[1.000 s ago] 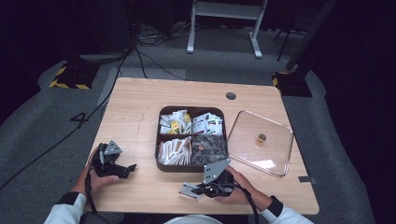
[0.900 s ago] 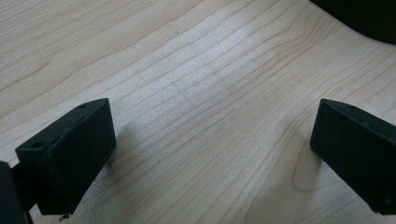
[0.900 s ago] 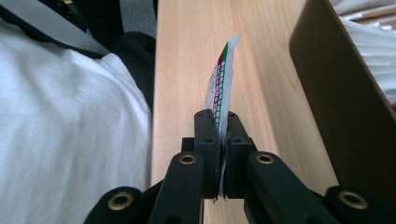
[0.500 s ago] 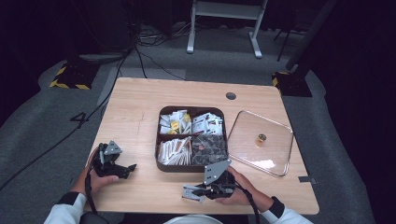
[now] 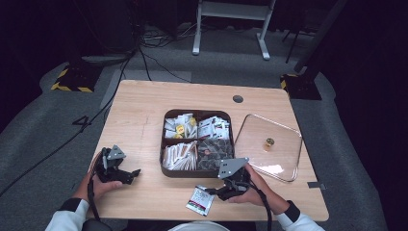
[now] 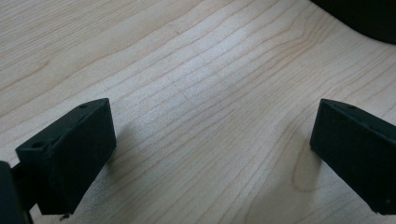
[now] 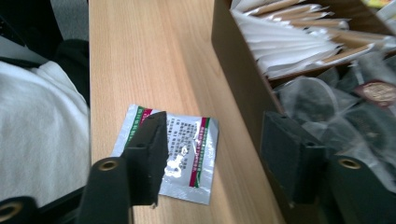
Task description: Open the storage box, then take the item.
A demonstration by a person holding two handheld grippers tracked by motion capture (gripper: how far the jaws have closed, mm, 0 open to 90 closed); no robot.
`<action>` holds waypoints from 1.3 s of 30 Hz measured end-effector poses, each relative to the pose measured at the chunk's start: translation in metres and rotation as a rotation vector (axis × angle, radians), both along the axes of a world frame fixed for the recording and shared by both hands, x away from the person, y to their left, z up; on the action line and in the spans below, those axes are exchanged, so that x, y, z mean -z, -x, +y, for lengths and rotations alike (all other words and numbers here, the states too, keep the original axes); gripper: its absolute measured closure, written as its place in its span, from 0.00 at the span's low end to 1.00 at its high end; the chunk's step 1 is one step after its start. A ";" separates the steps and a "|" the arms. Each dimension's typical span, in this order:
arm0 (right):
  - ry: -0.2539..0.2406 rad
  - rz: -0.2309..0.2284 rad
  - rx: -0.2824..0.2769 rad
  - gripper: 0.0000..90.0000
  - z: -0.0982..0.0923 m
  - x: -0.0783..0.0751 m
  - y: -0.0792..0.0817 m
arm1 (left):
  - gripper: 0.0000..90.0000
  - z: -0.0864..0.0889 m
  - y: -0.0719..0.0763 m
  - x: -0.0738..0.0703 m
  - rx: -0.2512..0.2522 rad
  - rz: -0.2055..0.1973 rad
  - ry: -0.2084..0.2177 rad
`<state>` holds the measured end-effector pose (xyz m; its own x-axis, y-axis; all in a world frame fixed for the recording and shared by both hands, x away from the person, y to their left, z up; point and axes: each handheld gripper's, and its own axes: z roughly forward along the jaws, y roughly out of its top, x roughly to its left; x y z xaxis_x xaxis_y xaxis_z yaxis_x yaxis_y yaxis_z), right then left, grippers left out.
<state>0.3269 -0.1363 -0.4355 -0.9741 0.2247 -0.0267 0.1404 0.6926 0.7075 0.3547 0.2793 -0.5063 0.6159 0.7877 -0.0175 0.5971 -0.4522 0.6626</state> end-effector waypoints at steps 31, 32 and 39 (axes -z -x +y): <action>-0.086 -0.141 0.324 0.36 -0.093 -0.036 -0.048 | 0.01 0.000 0.001 0.000 -0.011 0.004 0.002; -0.083 -0.142 0.333 0.36 -0.095 -0.036 -0.049 | 0.01 0.000 0.002 0.000 -0.011 0.003 0.001; -0.071 -0.150 0.399 0.36 -0.111 -0.034 -0.061 | 0.00 0.000 0.002 0.000 -0.011 0.004 0.002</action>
<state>0.3884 -0.2470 -0.4018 -0.7968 0.5896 -0.1325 0.2791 0.5535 0.7847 0.3532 0.2790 -0.5063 0.6073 0.7941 -0.0217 0.6046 -0.4443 0.6611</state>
